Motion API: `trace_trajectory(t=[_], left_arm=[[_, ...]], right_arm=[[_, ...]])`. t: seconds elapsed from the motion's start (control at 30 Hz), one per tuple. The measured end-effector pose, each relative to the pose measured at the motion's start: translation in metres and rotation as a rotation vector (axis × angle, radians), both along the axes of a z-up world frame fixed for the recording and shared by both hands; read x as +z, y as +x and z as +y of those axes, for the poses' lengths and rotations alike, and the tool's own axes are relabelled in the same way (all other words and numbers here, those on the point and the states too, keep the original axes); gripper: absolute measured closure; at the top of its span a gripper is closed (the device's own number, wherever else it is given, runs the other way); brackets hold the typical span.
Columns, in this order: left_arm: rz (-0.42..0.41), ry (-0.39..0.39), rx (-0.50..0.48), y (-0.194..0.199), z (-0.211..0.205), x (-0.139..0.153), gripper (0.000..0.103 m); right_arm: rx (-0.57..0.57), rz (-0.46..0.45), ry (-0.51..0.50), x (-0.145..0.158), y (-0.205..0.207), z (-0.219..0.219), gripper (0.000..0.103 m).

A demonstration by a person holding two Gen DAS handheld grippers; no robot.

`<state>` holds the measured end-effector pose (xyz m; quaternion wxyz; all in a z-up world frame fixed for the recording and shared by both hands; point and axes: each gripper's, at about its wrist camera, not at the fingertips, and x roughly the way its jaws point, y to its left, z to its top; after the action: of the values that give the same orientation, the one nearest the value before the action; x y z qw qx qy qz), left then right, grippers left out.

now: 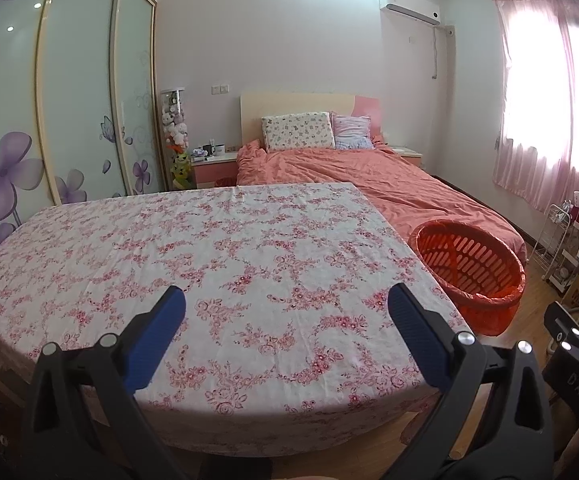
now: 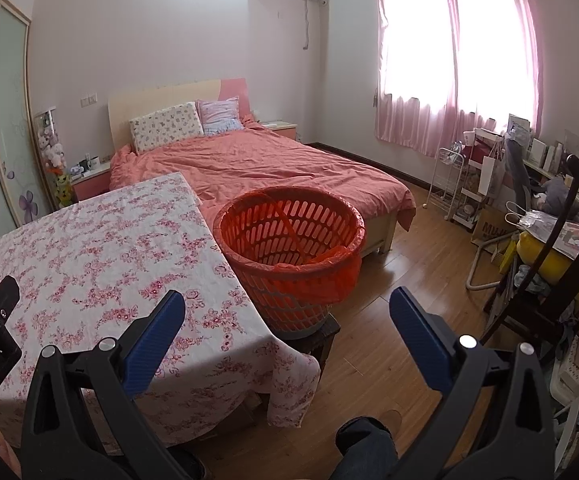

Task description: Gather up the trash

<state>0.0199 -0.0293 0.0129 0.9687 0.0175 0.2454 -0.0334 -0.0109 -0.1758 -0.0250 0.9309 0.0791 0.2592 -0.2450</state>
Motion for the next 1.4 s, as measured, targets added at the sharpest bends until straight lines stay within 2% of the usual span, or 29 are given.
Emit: trace_trajectory(t=[1.4], left_arm=[[0.005,0.0,0.005,0.0006,0.0019,0.0013,0.004]], right_arm=[[0.004,-0.003,-0.006,0.0029,0.0024,0.0014,0.002]])
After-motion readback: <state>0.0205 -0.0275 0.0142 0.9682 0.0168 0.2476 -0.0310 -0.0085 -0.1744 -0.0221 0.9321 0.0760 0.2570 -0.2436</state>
